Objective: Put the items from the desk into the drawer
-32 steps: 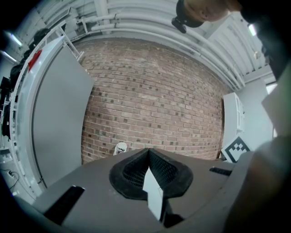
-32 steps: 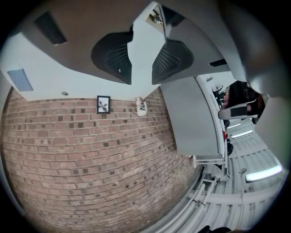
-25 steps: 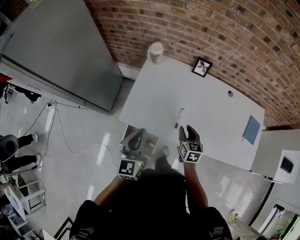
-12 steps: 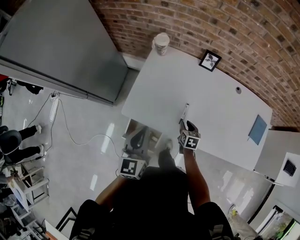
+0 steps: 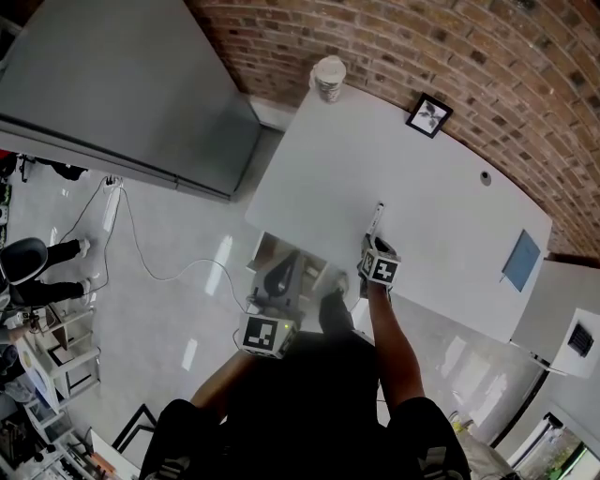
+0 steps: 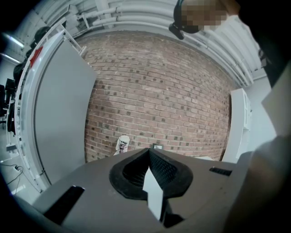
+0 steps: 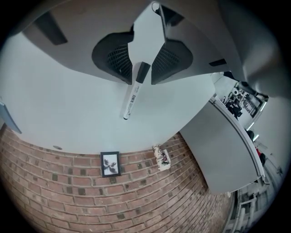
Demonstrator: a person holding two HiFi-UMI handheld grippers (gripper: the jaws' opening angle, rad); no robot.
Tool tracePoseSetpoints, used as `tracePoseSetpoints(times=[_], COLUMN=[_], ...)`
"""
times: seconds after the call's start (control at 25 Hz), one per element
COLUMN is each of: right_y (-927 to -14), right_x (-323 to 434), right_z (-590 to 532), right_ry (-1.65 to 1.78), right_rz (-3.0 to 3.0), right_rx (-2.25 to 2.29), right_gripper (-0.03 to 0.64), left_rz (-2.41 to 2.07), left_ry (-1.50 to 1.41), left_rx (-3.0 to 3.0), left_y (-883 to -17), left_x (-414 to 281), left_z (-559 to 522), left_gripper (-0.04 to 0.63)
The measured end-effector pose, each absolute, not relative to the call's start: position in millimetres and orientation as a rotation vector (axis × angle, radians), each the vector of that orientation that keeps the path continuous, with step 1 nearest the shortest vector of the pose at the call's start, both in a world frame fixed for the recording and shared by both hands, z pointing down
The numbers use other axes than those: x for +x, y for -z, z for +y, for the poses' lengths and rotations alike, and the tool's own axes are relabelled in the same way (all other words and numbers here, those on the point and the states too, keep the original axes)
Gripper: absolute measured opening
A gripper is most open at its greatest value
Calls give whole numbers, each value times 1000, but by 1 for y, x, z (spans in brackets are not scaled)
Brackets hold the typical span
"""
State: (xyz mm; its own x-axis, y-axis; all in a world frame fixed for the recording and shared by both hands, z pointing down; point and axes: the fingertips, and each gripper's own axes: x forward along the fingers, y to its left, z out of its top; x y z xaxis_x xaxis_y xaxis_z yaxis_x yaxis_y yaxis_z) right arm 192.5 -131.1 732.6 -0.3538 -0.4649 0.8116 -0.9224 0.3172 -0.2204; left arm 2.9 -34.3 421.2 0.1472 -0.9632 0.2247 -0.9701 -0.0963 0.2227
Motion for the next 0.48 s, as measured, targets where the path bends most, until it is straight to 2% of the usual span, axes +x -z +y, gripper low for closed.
tracePoseSetpoints(times=[0.32, 0.4, 0.48], right_y=[-761, -762, -761], right_x=[195, 198, 199], right_z=[-129, -130, -131], right_ry=[-906, -877, -874], right_rz=[-1869, -1856, -1861], right_rx=[1184, 1194, 1197], right_gripper=[118, 66, 60], left_rz=[-1869, -1872, -1873], left_ry=[-41, -43, -42], left_rx=[2113, 2115, 2113], left_y=[-424, -423, -423], left_x=[0, -1, -1], left_z=[-35, -35, -35], left_gripper=[2, 2, 2])
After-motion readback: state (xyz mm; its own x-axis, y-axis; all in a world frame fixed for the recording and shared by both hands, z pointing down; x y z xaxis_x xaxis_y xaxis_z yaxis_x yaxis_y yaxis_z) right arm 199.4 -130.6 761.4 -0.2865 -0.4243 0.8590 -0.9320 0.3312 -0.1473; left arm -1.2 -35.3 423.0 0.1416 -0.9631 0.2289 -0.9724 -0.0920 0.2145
